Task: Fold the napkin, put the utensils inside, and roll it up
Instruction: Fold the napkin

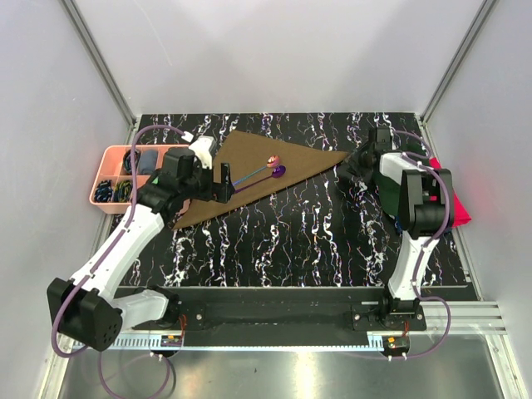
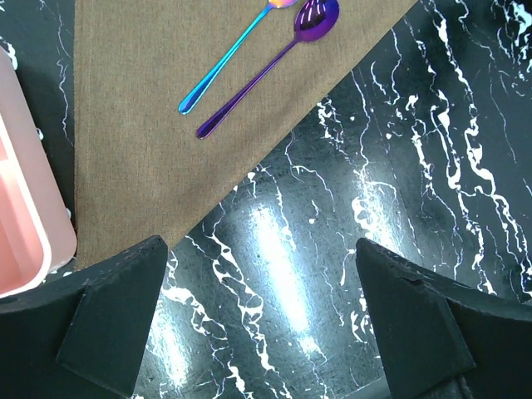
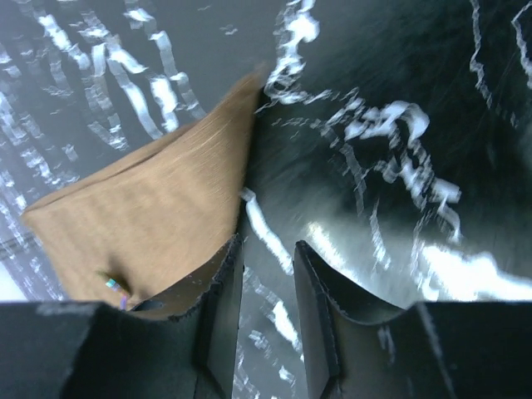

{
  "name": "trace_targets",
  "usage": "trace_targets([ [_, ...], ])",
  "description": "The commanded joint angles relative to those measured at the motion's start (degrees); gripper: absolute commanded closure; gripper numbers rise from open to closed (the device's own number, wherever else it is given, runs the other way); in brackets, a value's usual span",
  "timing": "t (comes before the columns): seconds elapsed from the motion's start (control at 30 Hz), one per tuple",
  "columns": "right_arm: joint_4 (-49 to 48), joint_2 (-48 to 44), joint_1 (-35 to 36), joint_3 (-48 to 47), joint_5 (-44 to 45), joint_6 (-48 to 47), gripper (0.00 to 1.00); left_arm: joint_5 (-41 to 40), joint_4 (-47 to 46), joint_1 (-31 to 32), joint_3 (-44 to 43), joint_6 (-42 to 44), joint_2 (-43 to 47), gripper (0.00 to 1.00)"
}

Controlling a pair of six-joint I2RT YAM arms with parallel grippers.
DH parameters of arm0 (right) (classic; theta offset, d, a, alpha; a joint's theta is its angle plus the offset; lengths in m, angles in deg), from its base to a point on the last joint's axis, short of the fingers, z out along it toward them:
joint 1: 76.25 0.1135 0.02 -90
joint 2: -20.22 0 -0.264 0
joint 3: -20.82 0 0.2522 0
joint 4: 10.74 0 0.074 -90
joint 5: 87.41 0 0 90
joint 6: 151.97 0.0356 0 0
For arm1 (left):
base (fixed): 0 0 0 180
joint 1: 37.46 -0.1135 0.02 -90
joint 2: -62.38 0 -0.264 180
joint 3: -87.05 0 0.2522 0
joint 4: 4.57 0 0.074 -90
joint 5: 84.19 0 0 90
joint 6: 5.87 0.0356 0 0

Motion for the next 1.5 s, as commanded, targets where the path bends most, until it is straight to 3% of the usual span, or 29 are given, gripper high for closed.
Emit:
trace_targets([
  [0.0, -4.43, 3.67, -0.88, -3.39, -2.57, 0.29, 0.61, -0.06, -2.89, 0.25, 0.49, 1.1, -0.43, 0.01],
  [0.4, -12.61, 5.78, -3.34, -1.72, -4.42, 3.81, 0.57, -0.68, -2.89, 0.25, 0.31, 1.45, -1.39, 0.01],
  [0.93, -13.58, 9.74, -3.69, -4.88, -5.65, 2.76, 0.56, -0.41, -2.89, 0.25, 0.31, 1.45, -2.36, 0.01],
  [1.47, -23.94, 5.53, -3.78, 2.84, -7.15, 6.09, 0.5, -0.15, -2.88, 0.25, 0.14, 1.45, -2.8, 0.01],
])
